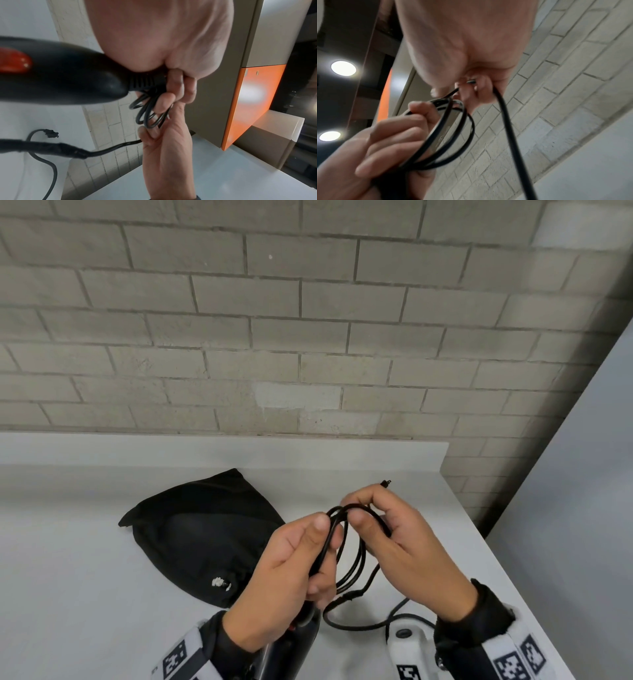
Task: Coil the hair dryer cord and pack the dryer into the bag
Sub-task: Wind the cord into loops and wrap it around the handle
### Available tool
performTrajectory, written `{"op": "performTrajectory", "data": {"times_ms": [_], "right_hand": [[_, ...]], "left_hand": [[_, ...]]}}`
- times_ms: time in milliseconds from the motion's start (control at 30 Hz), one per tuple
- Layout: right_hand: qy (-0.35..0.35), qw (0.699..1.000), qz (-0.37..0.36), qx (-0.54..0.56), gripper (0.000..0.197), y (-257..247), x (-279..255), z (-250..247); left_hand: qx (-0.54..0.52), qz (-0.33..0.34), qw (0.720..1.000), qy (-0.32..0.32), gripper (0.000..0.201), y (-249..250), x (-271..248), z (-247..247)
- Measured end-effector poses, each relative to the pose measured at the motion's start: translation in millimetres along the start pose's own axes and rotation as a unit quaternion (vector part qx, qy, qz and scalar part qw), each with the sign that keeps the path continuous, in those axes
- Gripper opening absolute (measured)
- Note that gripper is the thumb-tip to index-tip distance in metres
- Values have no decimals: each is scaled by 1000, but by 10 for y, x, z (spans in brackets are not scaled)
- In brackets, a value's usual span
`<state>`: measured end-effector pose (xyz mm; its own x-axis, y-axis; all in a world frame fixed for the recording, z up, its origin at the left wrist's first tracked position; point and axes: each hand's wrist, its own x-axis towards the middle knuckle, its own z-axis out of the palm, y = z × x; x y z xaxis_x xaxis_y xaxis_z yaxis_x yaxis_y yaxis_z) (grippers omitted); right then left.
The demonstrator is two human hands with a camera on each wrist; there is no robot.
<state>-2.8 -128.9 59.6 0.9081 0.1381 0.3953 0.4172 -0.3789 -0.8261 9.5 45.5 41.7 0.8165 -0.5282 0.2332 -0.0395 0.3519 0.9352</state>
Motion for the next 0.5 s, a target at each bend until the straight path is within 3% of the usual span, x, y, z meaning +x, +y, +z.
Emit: {"op": "performTrajectory", "data": {"times_ms": [100,233,367,500], "right_hand": [[-68,997,28,11,34,31,-50,-42],[-59,993,-12,-101,10,14,-62,-14],[-42,991,-14,-130,13,-1,-95,-29],[-74,983,-12,-167,13,35,-99,-92]], "left_hand": [[-19,-3,1000,-9,49,10,8,-35],[-13,-14,1000,-14,47,11,27,-47],[-14,-30,999,-18,50,17,35,-96],[-6,-29,998,-47,49,25,44,-143]]}}
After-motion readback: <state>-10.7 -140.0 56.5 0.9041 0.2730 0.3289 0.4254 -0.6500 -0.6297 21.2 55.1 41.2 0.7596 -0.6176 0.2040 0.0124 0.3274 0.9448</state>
